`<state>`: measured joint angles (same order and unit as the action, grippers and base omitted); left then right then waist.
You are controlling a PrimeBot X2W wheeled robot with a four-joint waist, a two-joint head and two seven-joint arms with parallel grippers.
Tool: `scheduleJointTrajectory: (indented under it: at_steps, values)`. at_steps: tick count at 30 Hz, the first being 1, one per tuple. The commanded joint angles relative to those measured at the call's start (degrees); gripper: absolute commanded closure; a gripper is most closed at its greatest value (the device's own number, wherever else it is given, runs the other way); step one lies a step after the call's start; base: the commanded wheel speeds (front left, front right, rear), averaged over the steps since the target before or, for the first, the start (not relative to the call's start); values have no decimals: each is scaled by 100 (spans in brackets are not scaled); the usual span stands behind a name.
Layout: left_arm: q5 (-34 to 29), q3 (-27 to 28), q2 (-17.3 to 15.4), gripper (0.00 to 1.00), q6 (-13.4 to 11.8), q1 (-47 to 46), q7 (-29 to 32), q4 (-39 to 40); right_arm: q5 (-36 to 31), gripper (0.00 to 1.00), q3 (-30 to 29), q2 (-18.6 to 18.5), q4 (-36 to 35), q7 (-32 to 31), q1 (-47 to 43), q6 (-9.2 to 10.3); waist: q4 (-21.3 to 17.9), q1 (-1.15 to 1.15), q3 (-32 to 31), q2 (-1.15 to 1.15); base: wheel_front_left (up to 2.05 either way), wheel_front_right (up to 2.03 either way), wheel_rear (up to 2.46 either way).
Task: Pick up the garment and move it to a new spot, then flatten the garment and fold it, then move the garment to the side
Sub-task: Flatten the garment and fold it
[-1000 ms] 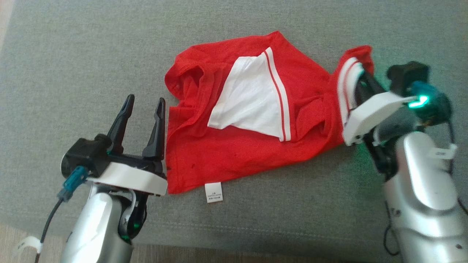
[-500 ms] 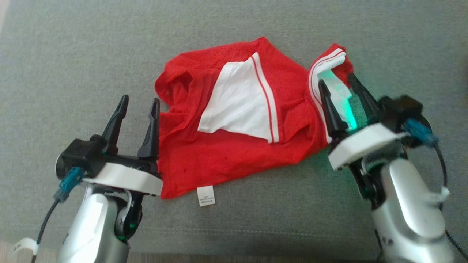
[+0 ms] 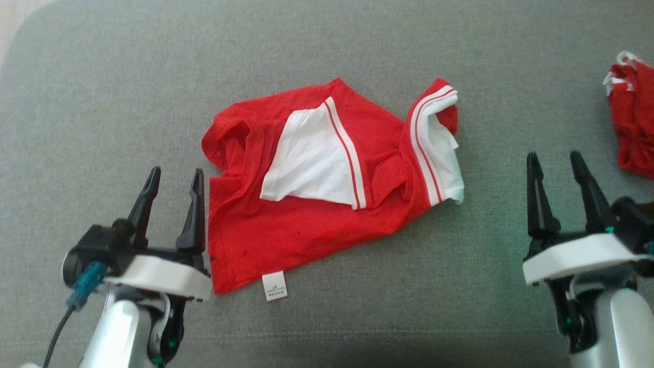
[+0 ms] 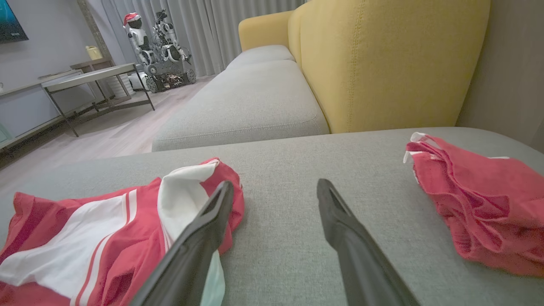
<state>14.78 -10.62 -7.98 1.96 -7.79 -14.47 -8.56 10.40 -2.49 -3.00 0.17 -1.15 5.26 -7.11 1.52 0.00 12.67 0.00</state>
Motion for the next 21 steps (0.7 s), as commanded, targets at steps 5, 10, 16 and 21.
scheduleJointTrajectory:
  at_steps: [5,10,16,21]
  values:
    - [-40,251,-199,0,-148,242,1,321,-97,0,130,12,-443,-166,-416,-37,-64,0,-295,0,0,0,0]
    - [-29,260,-244,0,-191,357,66,427,-95,0,163,12,-548,-248,-554,-37,-66,0,-339,0,0,0,0]
    - [-11,238,-270,0,-226,401,129,526,-72,0,192,12,-601,-301,-587,-37,-51,0,-332,0,0,0,0]
    - [12,217,-280,0,-240,415,142,555,-59,0,213,12,-598,-316,-584,-37,-40,0,-329,0,0,0,0]
